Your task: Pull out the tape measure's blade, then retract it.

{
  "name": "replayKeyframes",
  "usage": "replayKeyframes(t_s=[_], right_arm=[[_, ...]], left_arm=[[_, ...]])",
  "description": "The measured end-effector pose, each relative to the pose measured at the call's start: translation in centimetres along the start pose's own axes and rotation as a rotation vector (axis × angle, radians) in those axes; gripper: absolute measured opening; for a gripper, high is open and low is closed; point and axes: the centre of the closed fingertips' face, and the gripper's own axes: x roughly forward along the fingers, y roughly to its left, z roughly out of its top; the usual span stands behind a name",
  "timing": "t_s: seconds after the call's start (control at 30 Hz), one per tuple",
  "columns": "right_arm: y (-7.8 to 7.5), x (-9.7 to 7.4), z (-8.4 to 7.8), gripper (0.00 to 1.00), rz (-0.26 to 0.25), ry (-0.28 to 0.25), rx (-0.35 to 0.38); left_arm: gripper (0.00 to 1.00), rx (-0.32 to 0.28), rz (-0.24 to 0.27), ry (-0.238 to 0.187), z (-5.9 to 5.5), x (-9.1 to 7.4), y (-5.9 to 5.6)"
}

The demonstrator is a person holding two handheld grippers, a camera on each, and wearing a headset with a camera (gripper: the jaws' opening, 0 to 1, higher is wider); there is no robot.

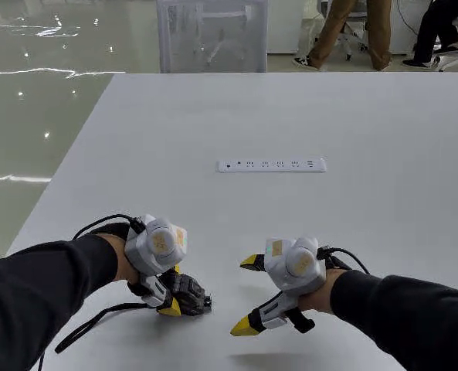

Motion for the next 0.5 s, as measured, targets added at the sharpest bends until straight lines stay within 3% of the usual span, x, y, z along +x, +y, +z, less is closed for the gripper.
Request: replayKeyframes(t_s=[0.23, 0.5], right_arm=[[-0.1, 2.2, 0.3, 0.61, 0.015, 0.020, -0.004], [-0.3, 4.0, 0.1, 0.45, 0.006, 0.036, -0.009]], left_arm=[[0.34, 0.009, -0.002, -0.012, 0.1, 0.0, -0.1], [0.34, 0.016, -0.001, -0.014, 0.1, 0.0, -0.1]])
